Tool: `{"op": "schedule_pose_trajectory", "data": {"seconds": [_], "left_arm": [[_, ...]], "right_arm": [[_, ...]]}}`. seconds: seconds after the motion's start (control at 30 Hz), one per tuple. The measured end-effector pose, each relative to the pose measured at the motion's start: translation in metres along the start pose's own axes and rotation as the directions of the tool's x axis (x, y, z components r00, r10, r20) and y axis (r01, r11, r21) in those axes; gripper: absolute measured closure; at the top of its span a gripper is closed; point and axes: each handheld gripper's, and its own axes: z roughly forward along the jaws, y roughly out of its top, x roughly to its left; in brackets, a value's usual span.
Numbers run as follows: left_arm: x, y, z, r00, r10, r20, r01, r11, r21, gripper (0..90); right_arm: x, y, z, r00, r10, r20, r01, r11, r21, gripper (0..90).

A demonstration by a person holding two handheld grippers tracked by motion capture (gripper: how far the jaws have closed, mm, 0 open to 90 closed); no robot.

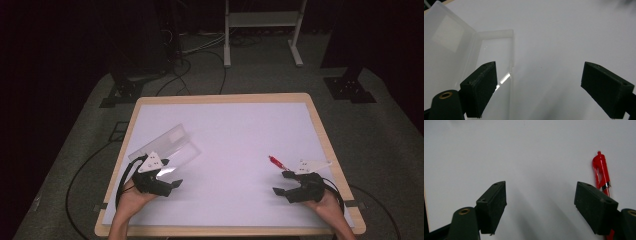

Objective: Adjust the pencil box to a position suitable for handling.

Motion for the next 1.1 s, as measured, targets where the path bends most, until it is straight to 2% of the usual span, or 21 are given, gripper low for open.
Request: {"op": "schedule_pose_trajectory", "data": {"seconds": [0.17,0.47,0.8,1.1], "left_arm": [[0.005,-0.005,-0.001,0.9996,-0.012,-0.025,0.012,0.9999,0.012,14.6],[0.016,-0.016,-0.001,0.9963,-0.04,-0.076,0.044,0.9978,0.049,25.9],[0.022,-0.024,0.002,0.9959,-0.044,-0.078,0.051,0.9954,0.081,43.2],[0.023,-0.026,0.008,0.997,-0.026,-0.073,0.035,0.9917,0.124,52.3]], "right_arm": [[0.0,0.0,0.001,1.0,0.0,0.0,0.0,1.0,0.001,24.8],[0.002,0.0,0.0,1.0,-0.006,-0.002,0.006,1.0,0.001,24.8],[0.002,0.001,0.001,1.0,-0.009,-0.003,0.009,1.0,0.001,24.8],[0.002,0.001,0.001,1.0,-0.009,-0.003,0.009,1.0,0.001,24.8]]}}
